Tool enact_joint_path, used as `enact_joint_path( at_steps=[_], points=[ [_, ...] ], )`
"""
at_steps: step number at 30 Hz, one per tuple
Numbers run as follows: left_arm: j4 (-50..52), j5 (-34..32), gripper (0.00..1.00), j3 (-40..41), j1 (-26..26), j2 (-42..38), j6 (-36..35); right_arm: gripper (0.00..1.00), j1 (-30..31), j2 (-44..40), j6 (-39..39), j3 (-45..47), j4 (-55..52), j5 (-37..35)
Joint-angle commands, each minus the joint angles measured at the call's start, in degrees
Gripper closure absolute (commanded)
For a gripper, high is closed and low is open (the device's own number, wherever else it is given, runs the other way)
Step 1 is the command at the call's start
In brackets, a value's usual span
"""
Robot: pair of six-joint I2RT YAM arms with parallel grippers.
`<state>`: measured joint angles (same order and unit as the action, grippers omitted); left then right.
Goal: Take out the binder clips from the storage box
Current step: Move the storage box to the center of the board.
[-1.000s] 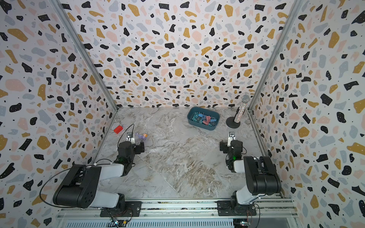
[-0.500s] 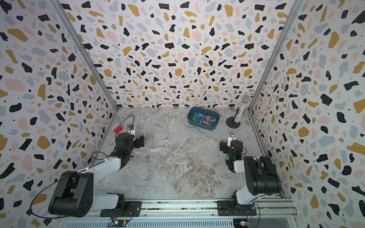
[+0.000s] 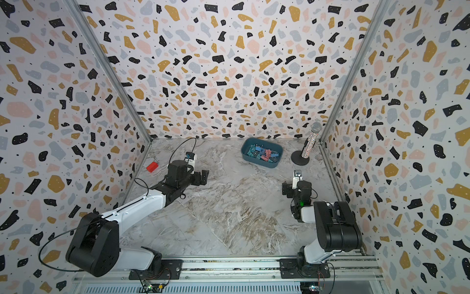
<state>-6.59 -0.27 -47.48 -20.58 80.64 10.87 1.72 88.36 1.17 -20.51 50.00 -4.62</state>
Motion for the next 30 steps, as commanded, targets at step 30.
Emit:
enact_joint_path(
  at_steps=[30],
  points=[
    [26.8,18.6,0.18,-72.8,-5.1,52.8,-3.5,0.06,-0.2,-1.6,0.4,-0.2,-0.4,0.8]
  ],
)
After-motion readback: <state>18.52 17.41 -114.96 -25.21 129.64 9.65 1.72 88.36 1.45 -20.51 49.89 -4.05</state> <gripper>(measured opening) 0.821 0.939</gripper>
